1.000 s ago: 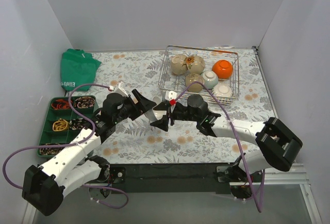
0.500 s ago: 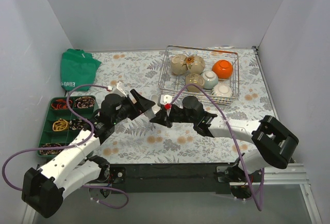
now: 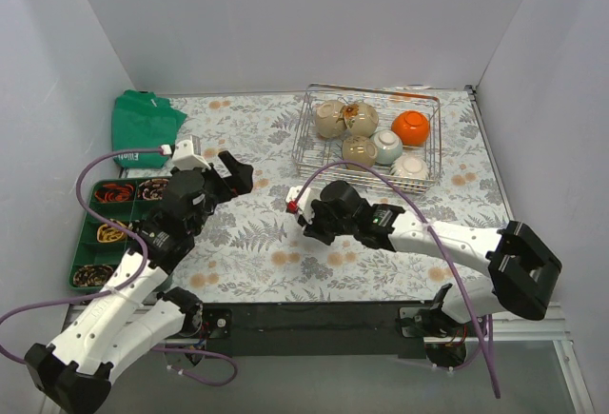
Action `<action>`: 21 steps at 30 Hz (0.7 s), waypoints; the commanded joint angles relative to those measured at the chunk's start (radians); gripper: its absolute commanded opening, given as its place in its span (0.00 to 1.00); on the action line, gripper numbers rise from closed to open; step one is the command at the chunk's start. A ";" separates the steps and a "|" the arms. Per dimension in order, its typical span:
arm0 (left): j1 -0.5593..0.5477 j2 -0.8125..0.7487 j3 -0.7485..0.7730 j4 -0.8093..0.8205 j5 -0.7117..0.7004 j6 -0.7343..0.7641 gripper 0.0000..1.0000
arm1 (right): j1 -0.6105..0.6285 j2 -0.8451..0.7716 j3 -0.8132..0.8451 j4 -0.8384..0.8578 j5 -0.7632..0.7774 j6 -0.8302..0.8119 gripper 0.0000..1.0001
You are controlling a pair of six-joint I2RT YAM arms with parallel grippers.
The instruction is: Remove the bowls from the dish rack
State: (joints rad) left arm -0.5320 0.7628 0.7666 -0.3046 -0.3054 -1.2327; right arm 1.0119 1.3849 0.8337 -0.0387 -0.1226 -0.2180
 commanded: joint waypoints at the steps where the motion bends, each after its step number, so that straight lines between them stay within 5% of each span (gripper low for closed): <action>1: 0.004 -0.022 -0.003 -0.048 -0.208 0.142 0.98 | 0.022 0.009 0.117 -0.214 0.191 -0.055 0.01; 15: 0.004 -0.042 -0.082 -0.030 -0.259 0.179 0.98 | 0.093 0.250 0.260 -0.380 0.308 -0.038 0.03; 21: 0.004 -0.056 -0.085 -0.030 -0.265 0.177 0.98 | 0.111 0.312 0.295 -0.418 0.322 -0.041 0.24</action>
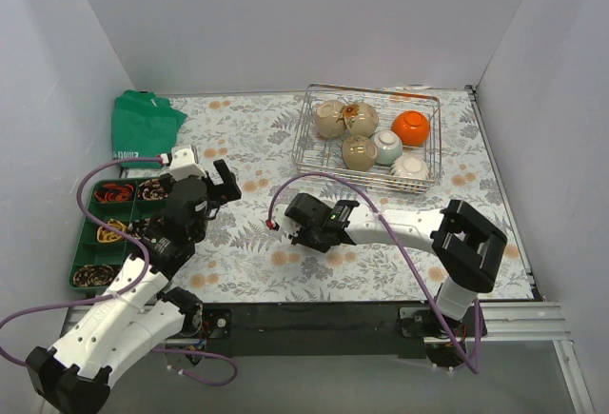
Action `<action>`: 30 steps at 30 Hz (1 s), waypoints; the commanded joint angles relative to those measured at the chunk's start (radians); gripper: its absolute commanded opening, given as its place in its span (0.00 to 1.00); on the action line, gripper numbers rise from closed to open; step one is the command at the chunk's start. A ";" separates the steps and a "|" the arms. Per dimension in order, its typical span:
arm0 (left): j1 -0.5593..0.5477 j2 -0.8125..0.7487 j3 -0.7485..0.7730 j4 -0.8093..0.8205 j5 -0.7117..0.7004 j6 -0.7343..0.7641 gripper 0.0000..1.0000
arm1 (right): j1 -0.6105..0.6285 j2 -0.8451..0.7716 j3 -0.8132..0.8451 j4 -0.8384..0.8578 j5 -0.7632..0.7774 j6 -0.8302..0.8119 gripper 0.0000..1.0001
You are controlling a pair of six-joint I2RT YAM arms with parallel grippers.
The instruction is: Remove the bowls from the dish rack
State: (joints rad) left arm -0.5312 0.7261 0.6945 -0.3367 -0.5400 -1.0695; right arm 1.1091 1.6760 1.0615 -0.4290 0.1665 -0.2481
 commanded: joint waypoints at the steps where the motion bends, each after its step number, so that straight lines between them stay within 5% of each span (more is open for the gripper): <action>1: 0.005 -0.020 -0.013 0.002 -0.029 0.014 0.98 | 0.017 0.028 0.078 -0.033 0.034 -0.010 0.26; 4: 0.004 -0.022 -0.015 0.002 -0.020 0.013 0.98 | 0.031 0.015 0.091 -0.040 0.044 -0.005 0.32; 16: 0.005 -0.030 -0.016 0.001 -0.003 0.010 0.98 | 0.037 -0.133 0.190 -0.059 0.149 0.064 0.98; 30: 0.004 -0.030 -0.018 -0.005 0.071 0.003 0.98 | -0.179 -0.139 0.333 -0.065 0.459 0.280 0.98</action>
State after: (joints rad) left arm -0.5312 0.7074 0.6903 -0.3367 -0.4973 -1.0702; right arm 1.0000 1.5436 1.3266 -0.4999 0.5034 -0.0811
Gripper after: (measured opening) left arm 0.982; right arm 0.985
